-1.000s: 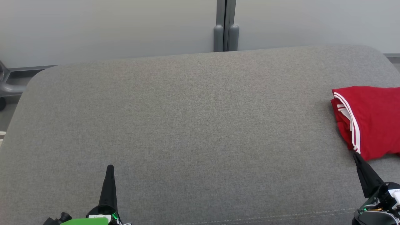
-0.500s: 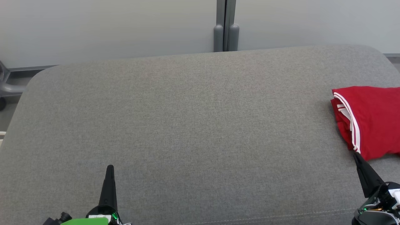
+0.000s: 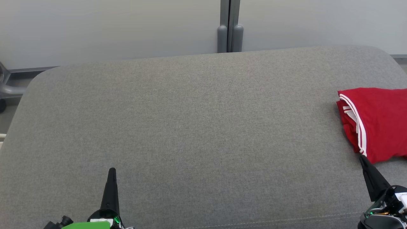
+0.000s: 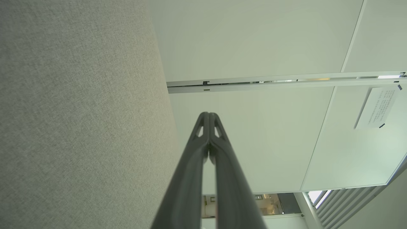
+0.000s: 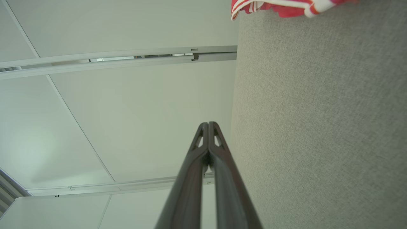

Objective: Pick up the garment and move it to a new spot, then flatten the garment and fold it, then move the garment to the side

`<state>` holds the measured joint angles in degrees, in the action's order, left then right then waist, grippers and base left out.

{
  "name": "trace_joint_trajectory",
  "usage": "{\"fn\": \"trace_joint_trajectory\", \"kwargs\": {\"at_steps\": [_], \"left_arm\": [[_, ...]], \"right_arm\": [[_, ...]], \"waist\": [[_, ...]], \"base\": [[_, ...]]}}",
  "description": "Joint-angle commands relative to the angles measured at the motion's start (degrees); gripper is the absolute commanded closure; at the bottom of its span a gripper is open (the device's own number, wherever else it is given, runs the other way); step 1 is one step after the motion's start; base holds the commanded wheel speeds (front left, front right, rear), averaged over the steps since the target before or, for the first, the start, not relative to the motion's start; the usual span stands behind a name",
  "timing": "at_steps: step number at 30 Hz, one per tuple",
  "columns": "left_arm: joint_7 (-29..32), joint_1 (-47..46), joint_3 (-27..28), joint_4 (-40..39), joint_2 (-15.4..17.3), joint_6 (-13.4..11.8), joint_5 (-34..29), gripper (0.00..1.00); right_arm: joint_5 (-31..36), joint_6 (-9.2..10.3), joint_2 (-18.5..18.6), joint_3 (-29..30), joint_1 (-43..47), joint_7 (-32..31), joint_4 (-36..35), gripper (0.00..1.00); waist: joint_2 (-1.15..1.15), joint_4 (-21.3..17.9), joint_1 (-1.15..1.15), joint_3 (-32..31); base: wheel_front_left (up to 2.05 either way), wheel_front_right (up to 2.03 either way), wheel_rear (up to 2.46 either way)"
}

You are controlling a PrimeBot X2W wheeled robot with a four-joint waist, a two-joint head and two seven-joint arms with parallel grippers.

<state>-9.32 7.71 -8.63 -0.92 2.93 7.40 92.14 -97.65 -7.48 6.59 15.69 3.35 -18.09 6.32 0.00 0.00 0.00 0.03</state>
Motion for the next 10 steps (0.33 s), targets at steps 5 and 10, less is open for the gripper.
{"fn": "trace_joint_trajectory", "kwargs": {"at_steps": [5,10], "left_arm": [[0.1,0.8,0.3,-0.1,0.0,0.3,-0.2,1.00],[0.1,0.8,0.3,-0.1,-0.1,0.3,-0.2,1.00]], "right_arm": [[0.4,-0.02,0.0,0.3,-0.4,-0.4,0.1,1.00],[0.6,-0.02,-0.1,0.4,-0.4,-0.5,0.1,1.00]], "waist": [[0.00,0.0,0.00,0.0],[0.00,0.0,0.00,0.0]], "base": [[0.00,0.00,0.00],[0.00,0.00,0.00]]}}
